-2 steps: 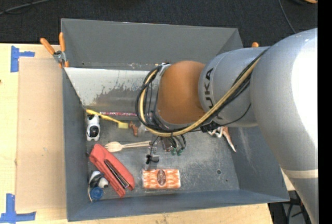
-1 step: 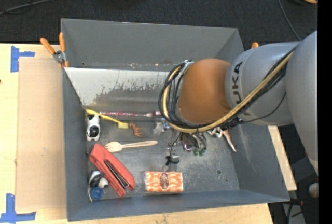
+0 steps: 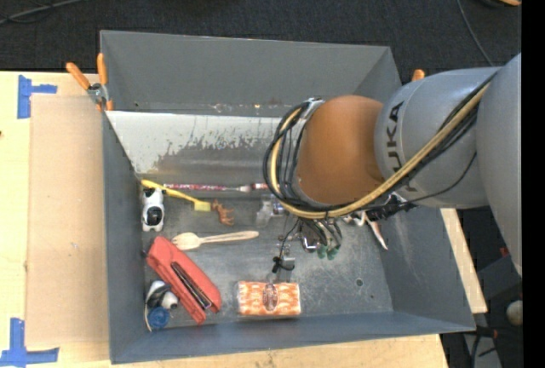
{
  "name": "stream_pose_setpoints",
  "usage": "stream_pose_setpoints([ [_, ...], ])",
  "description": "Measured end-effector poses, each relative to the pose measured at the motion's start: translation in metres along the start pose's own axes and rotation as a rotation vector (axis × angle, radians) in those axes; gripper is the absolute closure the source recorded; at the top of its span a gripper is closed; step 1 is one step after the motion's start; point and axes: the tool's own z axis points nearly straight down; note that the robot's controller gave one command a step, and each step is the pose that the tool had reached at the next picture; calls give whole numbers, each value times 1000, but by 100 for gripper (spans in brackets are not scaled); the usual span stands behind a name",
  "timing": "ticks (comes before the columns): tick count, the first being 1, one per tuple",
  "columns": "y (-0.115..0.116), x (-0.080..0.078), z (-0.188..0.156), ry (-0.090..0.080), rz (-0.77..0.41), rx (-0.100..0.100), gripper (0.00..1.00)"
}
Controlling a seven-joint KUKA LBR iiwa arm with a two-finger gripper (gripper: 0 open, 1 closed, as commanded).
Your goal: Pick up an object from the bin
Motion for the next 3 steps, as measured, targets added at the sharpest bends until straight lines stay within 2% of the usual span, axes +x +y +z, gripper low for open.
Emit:
stream_pose_setpoints([
  [1,-24,15,-1,0,-113,-1,0],
  [2,-25,29,21,-2,-306,-2,0],
  [3,-11,39,32,-1,-100,-1,0],
])
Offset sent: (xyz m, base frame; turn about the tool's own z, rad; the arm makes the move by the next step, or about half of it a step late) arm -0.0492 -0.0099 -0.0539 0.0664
